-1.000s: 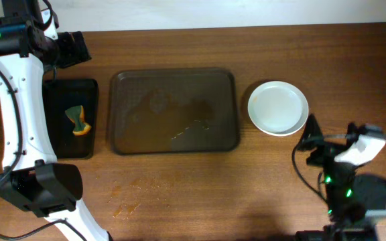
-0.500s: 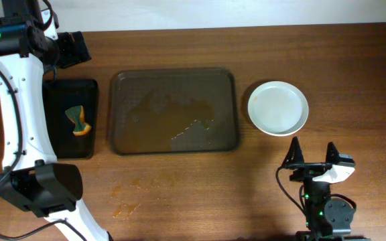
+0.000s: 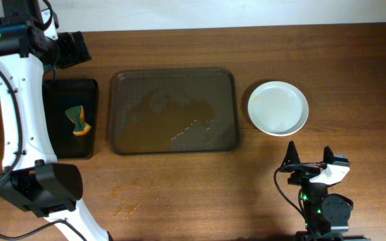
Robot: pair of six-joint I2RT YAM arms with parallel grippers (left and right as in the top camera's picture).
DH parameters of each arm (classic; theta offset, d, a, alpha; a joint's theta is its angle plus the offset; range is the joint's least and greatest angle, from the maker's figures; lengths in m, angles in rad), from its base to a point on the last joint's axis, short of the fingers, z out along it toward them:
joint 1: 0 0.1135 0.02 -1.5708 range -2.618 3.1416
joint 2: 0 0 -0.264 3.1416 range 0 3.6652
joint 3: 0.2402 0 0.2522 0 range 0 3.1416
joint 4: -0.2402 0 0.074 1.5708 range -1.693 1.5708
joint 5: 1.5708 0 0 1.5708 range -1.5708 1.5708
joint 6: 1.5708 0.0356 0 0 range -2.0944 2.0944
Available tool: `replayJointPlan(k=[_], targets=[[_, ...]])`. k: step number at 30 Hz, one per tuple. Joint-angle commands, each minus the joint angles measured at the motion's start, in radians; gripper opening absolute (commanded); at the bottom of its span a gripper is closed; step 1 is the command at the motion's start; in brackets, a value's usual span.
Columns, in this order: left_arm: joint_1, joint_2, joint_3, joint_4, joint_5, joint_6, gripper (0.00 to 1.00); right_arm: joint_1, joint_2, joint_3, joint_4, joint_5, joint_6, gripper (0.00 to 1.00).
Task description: Clean dirty plates on tray and stack at the side
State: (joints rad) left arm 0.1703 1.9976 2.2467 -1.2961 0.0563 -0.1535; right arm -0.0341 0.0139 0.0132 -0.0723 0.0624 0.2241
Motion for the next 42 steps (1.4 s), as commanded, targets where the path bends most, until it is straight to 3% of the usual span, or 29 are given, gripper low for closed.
replayJointPlan(k=[1,9,12,16,20,32,38,42], targets=[[0.002,0.007,-0.002,0.001,0.008,0.016,0.99,-0.005,-0.011,-0.008,-0.006,-0.006,-0.011,0.98],[0.002,0.007,-0.002,0.002,0.006,0.016,0.99,-0.005,-0.011,-0.008,-0.006,-0.006,-0.01,0.98],[0.01,0.007,-0.004,-0.026,-0.099,0.026,0.99,-0.005,-0.011,-0.008,-0.006,-0.005,-0.011,0.98],[0.029,-0.058,-0.087,0.027,-0.097,0.08,0.99,-0.005,-0.011,-0.008,-0.006,-0.006,-0.011,0.98],[0.029,-0.274,-0.455,0.366,-0.019,0.102,0.99,-0.005,-0.011,-0.008,-0.006,-0.005,-0.011,0.98],[0.029,-1.048,-1.572,1.167,-0.018,0.213,0.99,-0.005,-0.011,-0.008,-0.006,-0.005,-0.011,0.98],[0.029,-1.434,-1.952,1.307,-0.034,0.239,0.99,-0.005,-0.011,-0.008,-0.006,-0.005,-0.011,0.98],[0.026,-1.611,-2.102,1.416,-0.034,0.263,0.99,-0.005,-0.011,-0.008,-0.006,-0.006,-0.011,0.98]])
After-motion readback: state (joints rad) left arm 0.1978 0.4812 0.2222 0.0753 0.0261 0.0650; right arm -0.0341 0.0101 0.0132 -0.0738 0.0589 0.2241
